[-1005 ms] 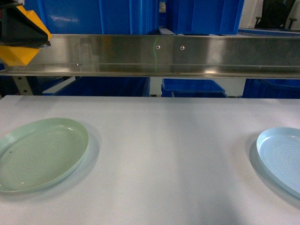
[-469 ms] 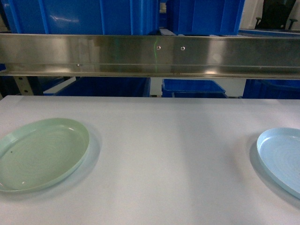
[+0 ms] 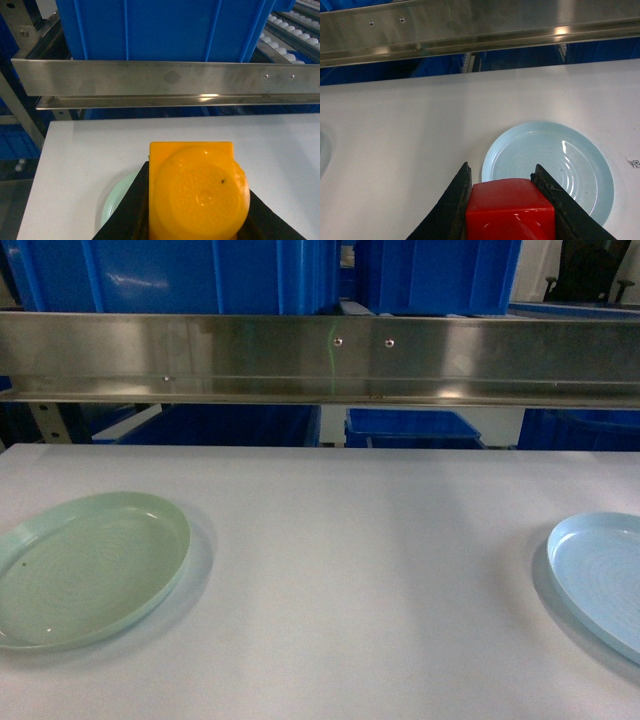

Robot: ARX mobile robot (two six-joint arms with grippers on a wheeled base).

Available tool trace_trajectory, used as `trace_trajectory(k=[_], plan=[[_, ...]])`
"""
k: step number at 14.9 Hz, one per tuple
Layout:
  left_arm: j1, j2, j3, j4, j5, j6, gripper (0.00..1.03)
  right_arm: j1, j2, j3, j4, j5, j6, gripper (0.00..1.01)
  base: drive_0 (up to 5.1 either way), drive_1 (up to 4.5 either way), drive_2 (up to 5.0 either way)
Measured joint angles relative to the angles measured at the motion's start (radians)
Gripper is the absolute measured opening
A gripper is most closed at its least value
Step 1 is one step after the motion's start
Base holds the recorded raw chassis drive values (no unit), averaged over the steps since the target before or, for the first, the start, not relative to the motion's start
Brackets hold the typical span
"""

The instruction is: Sort and place red and yellow blocks in left bins

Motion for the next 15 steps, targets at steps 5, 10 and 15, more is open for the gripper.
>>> trace_trajectory(k=[5, 10, 15], plan=[[0.003, 0.0, -0.011, -0.025, 0.0, 0.007, 0.27, -0.022, 0.021, 0.016, 0.058, 0.01, -0.015, 0.28, 0.0, 0.0, 0.0], [-0.004, 0.0, -0.021, -0.037, -0.007, 0.015, 0.27, -0.06, 0.006, 0.099, 0.014, -0.018, -0.014, 0.28, 0.0, 0.0, 0.0], [0.005, 0.0, -0.022, -0.044, -0.011, 0.016, 0.27, -0.039, -0.028, 0.137, 0.001, -0.019, -0.007, 0.28, 0.0, 0.0, 0.0]])
